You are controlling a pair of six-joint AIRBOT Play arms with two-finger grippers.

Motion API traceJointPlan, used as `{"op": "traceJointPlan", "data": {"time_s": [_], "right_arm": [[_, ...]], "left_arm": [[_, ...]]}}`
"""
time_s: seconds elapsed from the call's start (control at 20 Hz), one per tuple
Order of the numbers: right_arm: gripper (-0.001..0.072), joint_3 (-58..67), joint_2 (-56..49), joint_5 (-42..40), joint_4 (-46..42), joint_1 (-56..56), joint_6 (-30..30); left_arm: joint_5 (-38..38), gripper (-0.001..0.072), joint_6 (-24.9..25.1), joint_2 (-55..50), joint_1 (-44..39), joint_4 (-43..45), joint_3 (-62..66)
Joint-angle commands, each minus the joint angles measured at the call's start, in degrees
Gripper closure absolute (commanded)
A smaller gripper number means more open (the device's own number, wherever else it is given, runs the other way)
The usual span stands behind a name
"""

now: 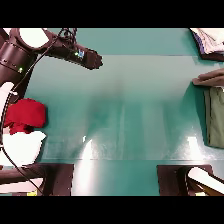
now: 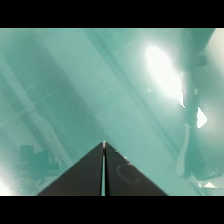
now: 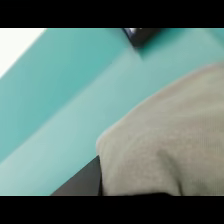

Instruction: Fold the shirts.

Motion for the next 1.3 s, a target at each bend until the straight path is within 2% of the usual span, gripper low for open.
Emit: {"op": "traceJointPlan", "data": {"time_s": [0.0,0.25,0.5,0.55,0.6,0.65,0.7,0.8,0.95,1.25], "right_arm": [[0.0696,3.9,3.4,2.0,-6.8,-0.5,2.9],[0.0695,-1.1,11.8,5.5,-25.3,-0.8,11.7],[0.0688,-11.5,18.6,10.4,-26.4,-8.1,12.3],[0.0634,-13.4,19.6,11.4,-26.4,-10.3,12.3],[0.0410,-15.1,20.4,12.4,-26.5,-12.7,12.2],[0.0228,-16.6,21.0,13.1,-27.6,-15.0,12.2],[0.0162,-17.9,21.6,14.0,-29.4,-16.7,12.2],[0.0157,-19.8,21.9,15.6,-32.6,-19.1,12.3],[0.0157,-19.9,22.0,15.5,-31.3,-17.7,12.3],[0.0165,-19.9,22.0,15.1,-30.2,-0.6,12.3]], "left_arm": [[-0.2,0.0685,0.0,0.0,-0.1,0.3,0.0],[-1.1,0.0685,0.1,0.0,-0.1,0.7,0.0],[-4.0,0.0686,1.7,0.0,-0.1,0.8,0.0],[-4.2,0.0686,1.8,0.0,-0.1,0.8,0.0],[-4.3,0.0686,1.9,0.0,-0.1,0.7,0.0],[-4.4,0.0686,2.2,0.0,-0.1,0.7,0.0],[-4.4,0.0685,2.2,0.0,-0.1,0.7,0.0],[-4.4,0.0685,2.2,0.0,-0.1,0.7,0.0],[-4.4,0.0685,2.2,0.0,-0.1,0.7,0.0],[-5.5,0.0685,1.4,0.0,-0.1,0.6,0.0]]}}
